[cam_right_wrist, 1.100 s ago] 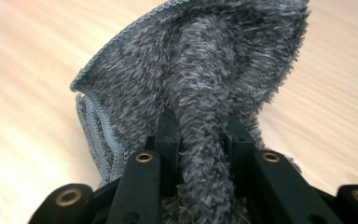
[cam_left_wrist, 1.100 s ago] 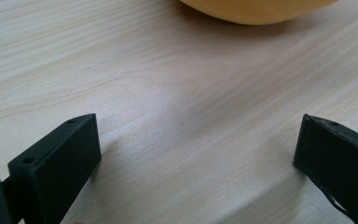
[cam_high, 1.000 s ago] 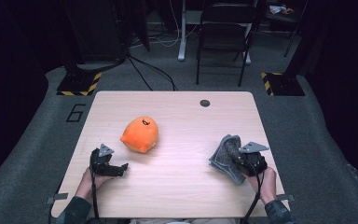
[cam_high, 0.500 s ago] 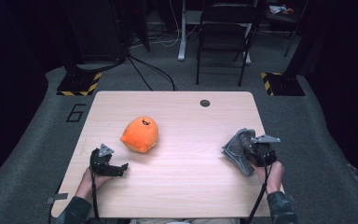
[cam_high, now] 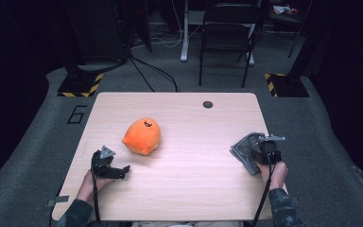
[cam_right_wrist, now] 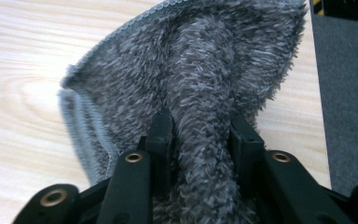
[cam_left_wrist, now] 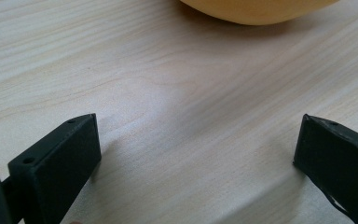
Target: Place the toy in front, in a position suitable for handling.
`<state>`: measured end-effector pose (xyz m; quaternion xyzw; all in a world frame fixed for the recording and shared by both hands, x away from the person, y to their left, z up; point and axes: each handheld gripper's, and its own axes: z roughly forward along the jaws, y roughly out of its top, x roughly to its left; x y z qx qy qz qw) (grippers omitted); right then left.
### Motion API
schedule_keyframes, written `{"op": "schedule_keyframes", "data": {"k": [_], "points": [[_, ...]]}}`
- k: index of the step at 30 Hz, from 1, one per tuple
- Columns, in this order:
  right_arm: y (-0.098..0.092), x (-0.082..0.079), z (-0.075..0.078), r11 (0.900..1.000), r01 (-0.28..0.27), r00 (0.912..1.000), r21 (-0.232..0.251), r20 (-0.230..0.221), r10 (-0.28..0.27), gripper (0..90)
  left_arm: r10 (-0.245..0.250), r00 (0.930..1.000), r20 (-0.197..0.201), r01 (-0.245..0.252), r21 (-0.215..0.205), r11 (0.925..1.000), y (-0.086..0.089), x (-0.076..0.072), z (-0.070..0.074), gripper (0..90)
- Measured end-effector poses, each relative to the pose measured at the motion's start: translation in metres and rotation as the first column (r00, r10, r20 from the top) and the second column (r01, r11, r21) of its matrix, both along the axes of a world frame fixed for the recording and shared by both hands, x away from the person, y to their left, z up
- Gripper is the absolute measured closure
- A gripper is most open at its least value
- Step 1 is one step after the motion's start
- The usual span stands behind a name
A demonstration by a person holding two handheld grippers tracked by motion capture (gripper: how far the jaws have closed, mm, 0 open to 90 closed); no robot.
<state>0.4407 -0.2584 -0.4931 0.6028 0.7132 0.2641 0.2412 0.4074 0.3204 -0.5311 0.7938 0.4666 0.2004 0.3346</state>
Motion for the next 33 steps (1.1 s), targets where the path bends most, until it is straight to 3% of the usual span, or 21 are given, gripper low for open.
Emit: {"op": "schedule_keyframes", "data": {"k": [3,4,9,11,12,13,17,21,26,30,33], "points": [[-0.002,0.004,-0.006,1.000,0.022,0.9996,-0.006,-0.018,-0.022,64.0,0.000,1.0000,0.000,0.000,0.000,1.0000,0.000,0.000,0.000,0.0],[-0.002,0.006,-0.009,0.999,0.041,0.9981,-0.001,-0.045,-0.041,62.6,0.000,1.0000,0.000,0.000,0.000,1.0000,0.000,0.000,0.000,0.0],[-0.001,0.009,-0.011,0.999,0.048,0.9979,-0.017,-0.043,-0.048,57.7,0.000,1.0000,0.000,0.000,0.000,1.0000,0.000,0.000,0.000,0.0],[-0.001,0.009,-0.011,0.997,0.062,0.9971,-0.036,-0.041,-0.064,45.9,0.000,1.0000,0.000,0.000,0.000,1.0000,0.000,0.000,0.000,0.0],[-0.003,0.009,-0.011,0.997,0.070,0.9966,-0.026,-0.041,-0.071,32.2,0.000,1.0000,0.000,0.000,0.000,1.0000,0.000,0.000,0.000,0.0],[-0.003,0.009,-0.011,0.997,0.070,0.9966,-0.026,-0.041,-0.071,32.2,0.000,1.0000,0.000,0.000,0.001,1.0000,0.000,0.000,0.000,0.0],[-0.007,0.007,-0.005,0.998,0.060,0.9978,0.006,-0.030,-0.059,14.7,-0.002,1.0000,-0.004,0.002,0.007,1.0000,0.001,0.000,0.000,0.0],[-0.006,0.001,0.006,0.999,0.021,0.9998,0.034,-0.006,-0.021,10.9,0.002,1.0000,0.007,-0.002,0.007,1.0000,0.002,0.000,0.000,0.0],[-0.001,-0.011,0.013,0.997,-0.026,0.9993,0.074,-0.025,0.027,5.6,0.022,0.9984,-0.051,-0.018,0.074,0.9971,0.001,0.003,0.007,0.0],[0.002,-0.024,0.016,0.996,-0.043,0.9983,0.077,-0.035,0.046,4.3,0.058,0.9957,-0.072,-0.055,0.040,0.9977,0.006,0.004,0.012,0.6],[0.004,-0.029,0.015,0.995,-0.061,0.9969,0.073,-0.044,0.065,3.6,0.088,0.9952,-0.045,-0.087,0.006,0.9962,0.009,0.002,0.021,0.0]]}}
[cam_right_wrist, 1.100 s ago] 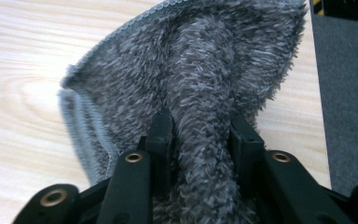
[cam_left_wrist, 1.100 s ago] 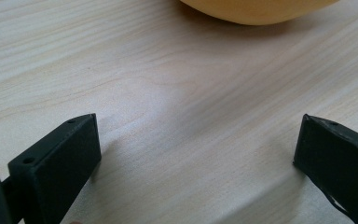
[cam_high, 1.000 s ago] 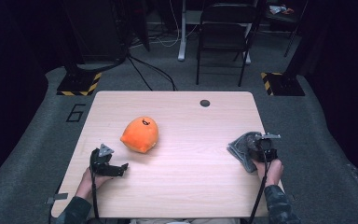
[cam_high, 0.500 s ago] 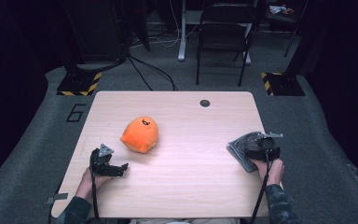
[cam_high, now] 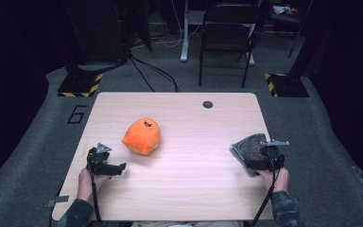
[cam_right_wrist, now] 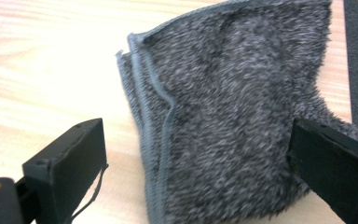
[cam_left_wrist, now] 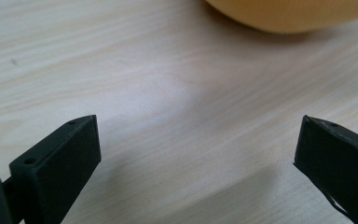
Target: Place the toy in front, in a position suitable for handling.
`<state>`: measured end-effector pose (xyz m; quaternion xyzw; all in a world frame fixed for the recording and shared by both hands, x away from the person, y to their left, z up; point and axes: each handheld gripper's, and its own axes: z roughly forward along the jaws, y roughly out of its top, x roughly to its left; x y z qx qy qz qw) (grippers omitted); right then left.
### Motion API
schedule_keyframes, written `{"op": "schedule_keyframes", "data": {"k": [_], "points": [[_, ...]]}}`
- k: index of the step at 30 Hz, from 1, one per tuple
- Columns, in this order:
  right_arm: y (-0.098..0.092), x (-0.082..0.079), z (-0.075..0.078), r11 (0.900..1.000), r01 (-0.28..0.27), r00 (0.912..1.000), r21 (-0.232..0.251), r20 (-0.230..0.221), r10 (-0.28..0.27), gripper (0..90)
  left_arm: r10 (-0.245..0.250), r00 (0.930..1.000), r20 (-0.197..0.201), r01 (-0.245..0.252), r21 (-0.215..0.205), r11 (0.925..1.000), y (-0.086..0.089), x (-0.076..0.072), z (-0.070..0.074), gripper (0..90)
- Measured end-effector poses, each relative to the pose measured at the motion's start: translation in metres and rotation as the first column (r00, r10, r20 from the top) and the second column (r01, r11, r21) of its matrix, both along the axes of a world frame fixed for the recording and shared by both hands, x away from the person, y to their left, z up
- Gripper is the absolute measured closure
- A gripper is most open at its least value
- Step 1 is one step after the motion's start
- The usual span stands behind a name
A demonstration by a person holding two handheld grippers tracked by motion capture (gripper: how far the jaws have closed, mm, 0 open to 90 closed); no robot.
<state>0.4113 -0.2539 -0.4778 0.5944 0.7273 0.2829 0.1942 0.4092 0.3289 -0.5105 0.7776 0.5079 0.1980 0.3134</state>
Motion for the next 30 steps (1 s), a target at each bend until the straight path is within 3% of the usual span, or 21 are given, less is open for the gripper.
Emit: {"op": "schedule_keyframes", "data": {"k": [3,5,11,13,17,19,26,30], "points": [[0.002,-0.004,0.002,1.000,-0.017,0.9999,-0.005,0.002,0.017,3.6,0.021,0.9989,0.042,-0.020,-0.027,0.9994,-0.001,-0.004,0.009,0.0],[0.002,-0.007,0.004,1.000,-0.021,0.9998,-0.010,0.001,0.021,3.8,0.005,0.9994,0.034,-0.004,-0.043,0.9991,-0.003,-0.006,0.017,0.0],[0.001,-0.003,0.002,0.999,-0.027,0.9996,-0.028,-0.010,0.026,4.3,-0.022,0.9950,0.097,0.026,-0.045,0.9987,-0.024,-0.009,0.042,2.7],[0.002,0.000,0.000,0.999,-0.035,0.9993,-0.040,-0.016,0.035,4.5,-0.033,0.9947,0.097,0.038,-0.047,0.9982,-0.030,-0.005,0.047,4.0],[0.004,0.005,0.000,0.998,-0.040,0.9991,-0.042,-0.015,0.039,4.5,-0.046,0.9934,0.105,0.051,-0.045,0.9977,-0.044,0.004,0.052,5.4],[0.004,0.007,0.001,0.998,-0.046,0.9989,-0.050,-0.010,0.045,4.6,-0.050,0.9932,0.105,0.053,-0.024,0.9983,-0.049,0.005,0.052,6.5],[0.001,0.008,0.001,0.998,-0.041,0.9991,-0.052,-0.014,0.041,5.2,-0.025,0.9905,0.135,0.030,-0.035,0.9989,-0.051,0.011,0.061,7.7],[0.001,0.008,0.001,0.998,-0.041,0.9991,-0.056,-0.014,0.040,5.7,-0.034,0.9909,0.131,0.037,-0.024,0.9990,-0.060,0.021,0.065,8.3]]}}
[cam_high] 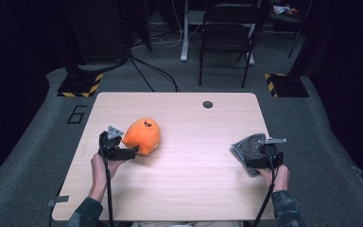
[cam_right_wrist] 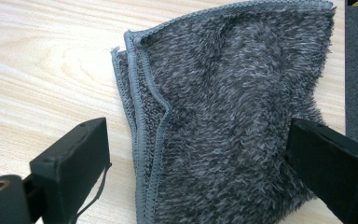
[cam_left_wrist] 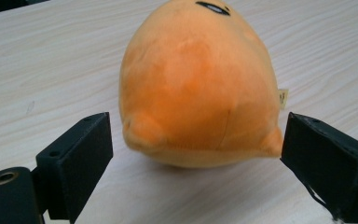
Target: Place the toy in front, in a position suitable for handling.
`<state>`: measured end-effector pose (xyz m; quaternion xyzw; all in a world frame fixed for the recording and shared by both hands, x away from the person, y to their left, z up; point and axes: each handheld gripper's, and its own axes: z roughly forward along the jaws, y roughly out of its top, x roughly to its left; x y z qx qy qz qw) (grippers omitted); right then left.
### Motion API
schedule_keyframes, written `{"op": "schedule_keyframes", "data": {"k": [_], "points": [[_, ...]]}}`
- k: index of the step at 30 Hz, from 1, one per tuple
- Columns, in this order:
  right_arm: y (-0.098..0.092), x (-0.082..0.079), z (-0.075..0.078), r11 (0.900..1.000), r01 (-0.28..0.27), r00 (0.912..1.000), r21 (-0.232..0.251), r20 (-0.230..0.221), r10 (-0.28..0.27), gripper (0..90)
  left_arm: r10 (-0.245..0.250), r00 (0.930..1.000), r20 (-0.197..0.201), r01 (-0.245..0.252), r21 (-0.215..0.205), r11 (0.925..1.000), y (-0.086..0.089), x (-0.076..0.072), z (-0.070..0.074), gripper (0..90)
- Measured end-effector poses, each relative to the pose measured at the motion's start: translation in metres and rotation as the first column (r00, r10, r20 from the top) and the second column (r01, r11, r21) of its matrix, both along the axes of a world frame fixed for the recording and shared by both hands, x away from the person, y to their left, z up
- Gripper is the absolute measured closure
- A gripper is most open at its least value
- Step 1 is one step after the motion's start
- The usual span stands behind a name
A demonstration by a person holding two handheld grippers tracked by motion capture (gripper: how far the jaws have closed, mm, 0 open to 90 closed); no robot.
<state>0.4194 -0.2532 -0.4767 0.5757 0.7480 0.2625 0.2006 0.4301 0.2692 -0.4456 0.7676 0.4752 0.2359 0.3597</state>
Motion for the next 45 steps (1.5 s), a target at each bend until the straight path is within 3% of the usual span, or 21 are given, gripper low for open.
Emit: {"op": "schedule_keyframes", "data": {"k": [4,11,15,18,26,30,39,45], "points": [[0.000,0.001,0.000,1.000,0.001,1.0000,-0.003,-0.002,-0.001,5.9,0.003,1.0000,-0.008,-0.003,0.012,0.9999,-0.012,0.013,0.002,8.6],[-0.003,0.001,0.001,1.000,0.004,1.0000,0.005,-0.002,-0.004,6.3,0.053,0.9983,-0.024,-0.052,0.046,0.9976,-0.033,0.039,-0.005,12.7],[-0.003,0.001,0.000,1.000,-0.001,1.0000,0.009,-0.005,0.001,6.5,0.055,0.9983,-0.021,-0.052,0.114,0.9921,-0.039,0.039,-0.014,13.6],[-0.004,0.001,0.001,1.000,-0.002,1.0000,0.010,-0.004,0.002,6.8,0.079,0.9965,-0.027,-0.076,0.103,0.9917,-0.035,0.037,-0.023,18.4],[-0.002,0.001,0.002,1.000,-0.018,0.9998,0.007,-0.004,0.018,7.9,0.047,0.9988,0.017,-0.048,0.078,0.9958,-0.024,0.030,-0.029,49.4],[-0.003,0.002,0.003,1.000,-0.018,0.9998,0.015,-0.004,0.019,8.3,0.027,0.9987,0.044,-0.031,0.085,0.9959,-0.024,0.028,-0.028,58.4],[-0.004,0.002,0.005,0.999,-0.029,0.9995,0.018,0.007,0.029,8.8,-0.037,0.9943,0.100,0.027,0.106,0.9940,-0.028,0.023,-0.020,63.3],[-0.004,0.002,0.006,0.999,-0.034,0.9994,0.022,0.010,0.034,8.8,-0.111,0.9889,0.099,0.102,0.091,0.9906,-0.033,0.020,-0.015,63.0]]}}
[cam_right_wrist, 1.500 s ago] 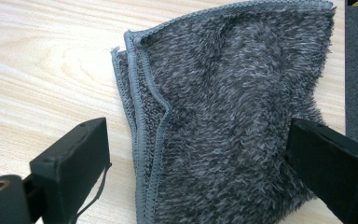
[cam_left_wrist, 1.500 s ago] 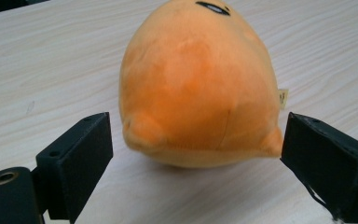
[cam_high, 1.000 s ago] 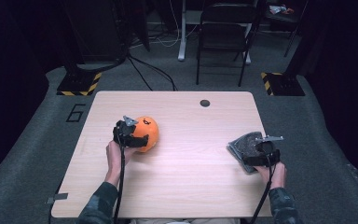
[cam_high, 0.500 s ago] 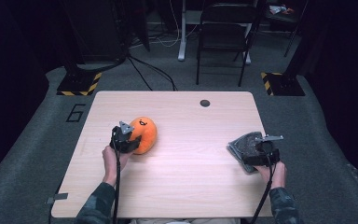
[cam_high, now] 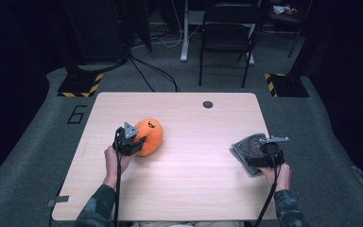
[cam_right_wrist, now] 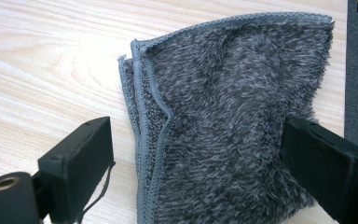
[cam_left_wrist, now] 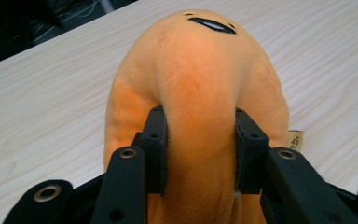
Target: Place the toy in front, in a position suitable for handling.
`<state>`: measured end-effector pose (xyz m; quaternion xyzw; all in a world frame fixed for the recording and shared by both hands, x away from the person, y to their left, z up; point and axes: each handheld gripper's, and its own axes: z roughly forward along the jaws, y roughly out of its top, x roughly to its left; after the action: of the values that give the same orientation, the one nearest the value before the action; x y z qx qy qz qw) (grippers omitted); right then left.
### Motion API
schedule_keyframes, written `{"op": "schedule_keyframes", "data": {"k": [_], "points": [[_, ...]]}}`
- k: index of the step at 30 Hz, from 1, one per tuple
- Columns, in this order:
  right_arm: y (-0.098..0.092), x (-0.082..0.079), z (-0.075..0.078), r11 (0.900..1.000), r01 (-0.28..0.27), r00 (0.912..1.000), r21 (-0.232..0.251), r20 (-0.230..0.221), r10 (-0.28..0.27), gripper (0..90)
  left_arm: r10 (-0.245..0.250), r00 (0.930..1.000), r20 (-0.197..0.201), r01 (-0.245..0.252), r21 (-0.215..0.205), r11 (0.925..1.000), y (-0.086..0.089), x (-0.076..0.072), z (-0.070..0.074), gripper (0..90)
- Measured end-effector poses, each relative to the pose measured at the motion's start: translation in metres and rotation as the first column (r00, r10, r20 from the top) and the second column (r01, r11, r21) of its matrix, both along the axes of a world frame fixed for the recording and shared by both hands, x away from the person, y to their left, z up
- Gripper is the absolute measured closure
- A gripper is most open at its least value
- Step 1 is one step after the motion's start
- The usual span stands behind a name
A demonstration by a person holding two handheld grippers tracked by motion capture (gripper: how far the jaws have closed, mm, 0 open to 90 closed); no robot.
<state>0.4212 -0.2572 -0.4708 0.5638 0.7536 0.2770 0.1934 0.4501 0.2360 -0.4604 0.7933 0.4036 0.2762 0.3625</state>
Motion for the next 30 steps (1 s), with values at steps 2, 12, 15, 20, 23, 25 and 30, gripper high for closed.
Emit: {"op": "schedule_keyframes", "data": {"k": [2,12,15,20,23,25,30], "points": [[0.000,0.000,0.000,1.000,-0.003,1.0000,-0.002,0.001,0.003,8.8,-0.031,0.9994,0.012,0.031,-0.006,0.9995,-0.004,-0.001,0.001,62.8],[0.001,-0.001,0.000,1.000,-0.003,1.0000,-0.003,0.002,0.003,9.0,-0.159,0.9873,0.006,0.159,-0.033,0.9868,-0.024,-0.004,0.009,62.6],[0.000,-0.001,0.000,1.000,-0.004,1.0000,-0.005,0.003,0.004,9.0,-0.194,0.9809,0.006,0.194,-0.047,0.9798,-0.032,-0.004,0.012,62.5],[-0.002,0.000,-0.002,1.000,-0.004,1.0000,-0.014,0.004,0.004,9.1,-0.294,0.9556,0.012,0.295,-0.049,0.9544,-0.045,-0.003,0.014,62.2],[-0.001,0.000,-0.002,1.000,-0.003,1.0000,-0.014,0.003,0.003,9.2,-0.319,0.9478,0.008,0.319,-0.043,0.9469,-0.050,-0.004,0.013,62.1],[0.000,-0.001,-0.001,1.000,0.001,1.0000,-0.012,-0.005,-0.001,9.3,-0.358,0.9336,0.008,0.358,-0.036,0.9330,-0.057,-0.004,0.012,62.0],[0.001,0.000,-0.002,1.000,-0.011,0.9999,-0.021,0.002,0.011,9.4,-0.444,0.8960,0.017,0.444,-0.012,0.8959,-0.071,-0.002,0.017,61.9]]}}
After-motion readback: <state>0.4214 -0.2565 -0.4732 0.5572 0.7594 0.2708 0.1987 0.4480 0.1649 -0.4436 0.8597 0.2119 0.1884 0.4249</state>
